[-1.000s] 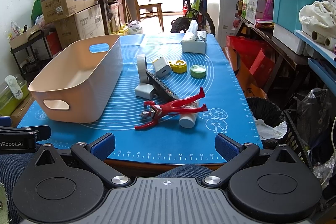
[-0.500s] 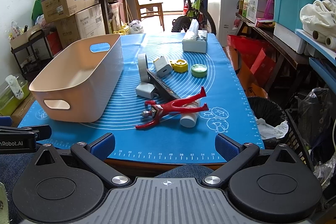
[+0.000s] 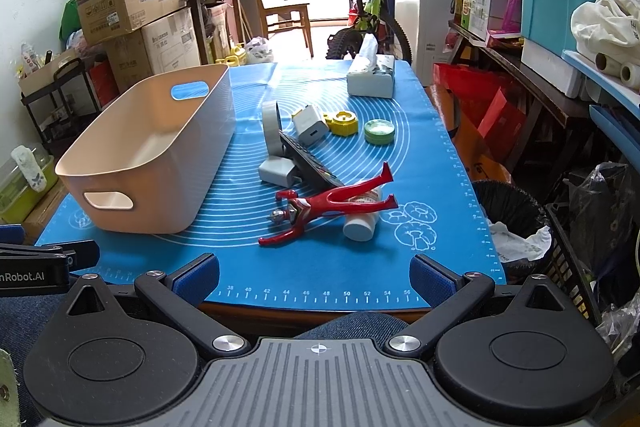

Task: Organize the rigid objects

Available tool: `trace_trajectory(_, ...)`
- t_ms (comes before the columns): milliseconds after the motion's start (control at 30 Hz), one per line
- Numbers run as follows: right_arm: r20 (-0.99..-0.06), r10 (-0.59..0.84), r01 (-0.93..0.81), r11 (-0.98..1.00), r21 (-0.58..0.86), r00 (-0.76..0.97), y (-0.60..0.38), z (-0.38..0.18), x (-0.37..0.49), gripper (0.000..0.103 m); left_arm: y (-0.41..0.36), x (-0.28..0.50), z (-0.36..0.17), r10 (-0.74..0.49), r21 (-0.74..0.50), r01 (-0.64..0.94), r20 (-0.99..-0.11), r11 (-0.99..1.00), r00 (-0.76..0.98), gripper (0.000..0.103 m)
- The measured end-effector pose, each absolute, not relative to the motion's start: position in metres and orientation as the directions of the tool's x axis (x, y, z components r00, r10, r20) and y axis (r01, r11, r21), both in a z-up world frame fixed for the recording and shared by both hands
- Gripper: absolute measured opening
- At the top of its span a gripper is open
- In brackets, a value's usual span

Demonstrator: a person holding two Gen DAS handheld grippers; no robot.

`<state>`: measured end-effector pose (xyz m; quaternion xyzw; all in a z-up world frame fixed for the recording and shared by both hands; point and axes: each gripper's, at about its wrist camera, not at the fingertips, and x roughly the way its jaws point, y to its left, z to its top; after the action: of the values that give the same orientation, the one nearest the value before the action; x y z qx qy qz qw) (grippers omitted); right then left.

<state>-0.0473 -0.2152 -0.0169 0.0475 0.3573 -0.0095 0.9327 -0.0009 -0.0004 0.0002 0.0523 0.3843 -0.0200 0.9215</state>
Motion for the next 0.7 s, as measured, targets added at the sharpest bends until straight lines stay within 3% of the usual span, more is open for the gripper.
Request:
trace_trajectory(433, -0.669, 0.024, 0.053, 0.994, 0.095, 0.743, -0.215, -0.018, -0.047, 0.100, -0.001, -0.003, 0.002, 0.014, 0.091, 0.071, -0.711, 0.993, 0.703, 0.102)
trace_trajectory(700, -0.660, 0.068, 0.066, 0.982, 0.176, 0.748, -0.227, -0.008, -0.041, 0.100, 0.004, 0.011, 0.012, 0.038, 0.071, 0.018, -0.711, 0.997, 0.702, 0.102)
